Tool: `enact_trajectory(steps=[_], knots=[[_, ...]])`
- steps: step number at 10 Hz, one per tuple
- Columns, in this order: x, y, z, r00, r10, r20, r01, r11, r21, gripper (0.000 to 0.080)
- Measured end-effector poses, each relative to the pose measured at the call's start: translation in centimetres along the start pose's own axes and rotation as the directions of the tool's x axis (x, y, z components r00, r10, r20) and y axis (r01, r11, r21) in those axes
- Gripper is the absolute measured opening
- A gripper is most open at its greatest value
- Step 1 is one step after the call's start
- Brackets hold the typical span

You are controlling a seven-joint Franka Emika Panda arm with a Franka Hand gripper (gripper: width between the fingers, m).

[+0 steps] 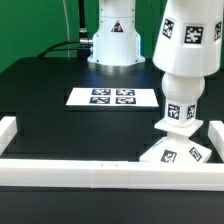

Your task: Assemble lamp

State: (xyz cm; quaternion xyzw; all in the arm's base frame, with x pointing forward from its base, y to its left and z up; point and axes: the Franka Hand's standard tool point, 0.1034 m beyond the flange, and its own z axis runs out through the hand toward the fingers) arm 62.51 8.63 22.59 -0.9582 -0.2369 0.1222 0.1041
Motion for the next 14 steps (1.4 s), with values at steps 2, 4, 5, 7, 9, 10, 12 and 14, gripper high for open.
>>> enact_trajectory(steps=[2,4,5,7,9,10,12,14], knots=[[-0.5,0.3,2.3,1.0,0.001,-0.003,-0.001,1.0,-0.004,0.0045],[-0.6,0.4,3.4,1.0,0.003,-0.007,-0.003,1.0,-0.006,0.0045],[-0.8,0.5,3.9,1.0,0.006,-0.006,-0.006,1.0,-0.006,0.0045],[-0.9,0.9,5.1,1.0,0.005,-0.018,-0.005,1.0,-0.012,0.0045],[-0.8,1.2,5.6,1.0,0.006,-0.022,-0.006,1.0,-0.013,0.0045],[-0.8,1.2,5.6,1.0,0.006,-0.023,-0.006,1.0,-0.014,0.0141],[-1.0,1.5,5.4,1.0,0.011,-0.023,-0.011,1.0,-0.013,0.0329],[-1.2,1.7,5.0,1.0,0.012,-0.027,-0.012,1.0,-0.015,0.0504]])
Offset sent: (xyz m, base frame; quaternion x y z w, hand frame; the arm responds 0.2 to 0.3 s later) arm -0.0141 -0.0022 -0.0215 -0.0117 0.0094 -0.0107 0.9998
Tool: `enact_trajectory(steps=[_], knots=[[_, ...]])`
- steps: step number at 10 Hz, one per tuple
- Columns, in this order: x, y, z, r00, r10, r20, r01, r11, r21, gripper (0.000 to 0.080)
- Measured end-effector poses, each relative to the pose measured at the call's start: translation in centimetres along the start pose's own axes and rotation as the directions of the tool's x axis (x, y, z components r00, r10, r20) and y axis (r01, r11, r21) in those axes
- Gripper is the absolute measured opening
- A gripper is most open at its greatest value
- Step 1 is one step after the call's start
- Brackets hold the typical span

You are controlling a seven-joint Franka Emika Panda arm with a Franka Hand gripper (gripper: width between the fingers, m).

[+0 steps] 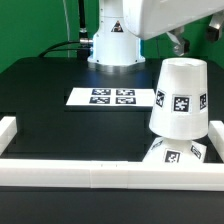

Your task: Assemble lamp

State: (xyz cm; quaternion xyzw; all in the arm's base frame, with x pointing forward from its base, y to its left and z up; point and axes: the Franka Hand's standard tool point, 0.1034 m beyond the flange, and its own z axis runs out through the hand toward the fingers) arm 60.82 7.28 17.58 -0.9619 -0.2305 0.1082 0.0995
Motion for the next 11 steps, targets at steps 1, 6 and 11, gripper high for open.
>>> enact_trajectory(steps=[1,6,11], knots=[[-0.3,-0.1,-0.4,1.0,0.0,0.007,0.0,1.0,0.0,0.0504],[-1.3,-1.7,-2.2,0.996,0.011,0.085,-0.007,0.999,-0.05,0.0699],[-1.3,-1.6,-2.1,0.996,0.011,0.085,-0.007,0.999,-0.05,0.0699]])
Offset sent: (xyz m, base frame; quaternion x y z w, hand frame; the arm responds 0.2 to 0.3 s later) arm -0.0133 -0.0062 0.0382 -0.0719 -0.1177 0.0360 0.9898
